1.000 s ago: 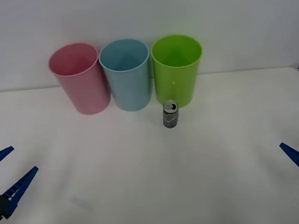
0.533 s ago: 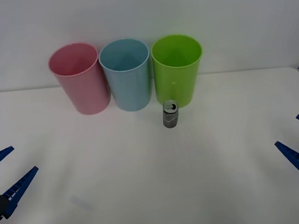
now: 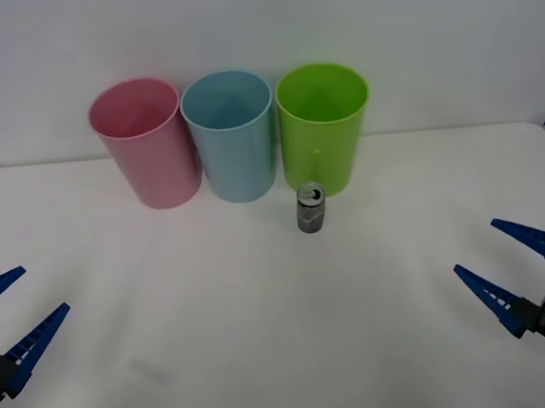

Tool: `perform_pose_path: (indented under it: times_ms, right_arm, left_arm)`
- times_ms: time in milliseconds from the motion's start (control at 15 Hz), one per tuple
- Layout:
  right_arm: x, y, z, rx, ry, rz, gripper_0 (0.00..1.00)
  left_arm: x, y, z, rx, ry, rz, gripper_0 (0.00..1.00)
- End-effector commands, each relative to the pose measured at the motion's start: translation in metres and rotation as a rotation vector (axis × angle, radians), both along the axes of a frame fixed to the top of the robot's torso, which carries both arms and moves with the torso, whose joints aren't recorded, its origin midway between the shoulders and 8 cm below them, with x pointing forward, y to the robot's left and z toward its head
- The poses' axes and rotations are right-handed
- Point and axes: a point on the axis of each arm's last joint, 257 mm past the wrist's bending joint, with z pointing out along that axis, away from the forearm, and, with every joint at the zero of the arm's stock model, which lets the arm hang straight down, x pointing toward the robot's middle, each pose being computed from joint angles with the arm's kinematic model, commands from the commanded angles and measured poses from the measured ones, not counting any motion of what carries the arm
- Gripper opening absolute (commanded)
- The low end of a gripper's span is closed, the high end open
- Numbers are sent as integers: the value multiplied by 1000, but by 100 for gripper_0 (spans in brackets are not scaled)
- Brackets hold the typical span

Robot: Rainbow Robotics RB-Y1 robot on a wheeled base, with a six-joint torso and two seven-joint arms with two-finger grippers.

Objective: Grasp the object on the table and drop it into the matching bin: aluminum can to the light blue bin, PET bottle to the pink bin.

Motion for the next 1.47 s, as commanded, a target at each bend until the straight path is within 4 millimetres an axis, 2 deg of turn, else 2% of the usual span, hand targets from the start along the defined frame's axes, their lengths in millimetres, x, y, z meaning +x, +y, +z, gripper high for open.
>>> perform_pose_path:
  times_ms: [67,533,867,1200,1467]
  right_arm:
    - [16,12,-14,-20,-5,-15,100]
    - [46,46,-41,-63,-1,-41,100]
    - [70,73,-50,-90,-2,-75,100]
    - [103,105,-60,-92,6,-18,100]
    - [120,117,-68,-104,16,3,100]
  left_arm:
    - [0,0,0,0,0,0,100]
    - [0,0,0,0,0,0,100]
    - [0,0,0,0,0,0,100]
    - [0,0,0,0,0,0,100]
    - [0,0,0,0,0,0,100]
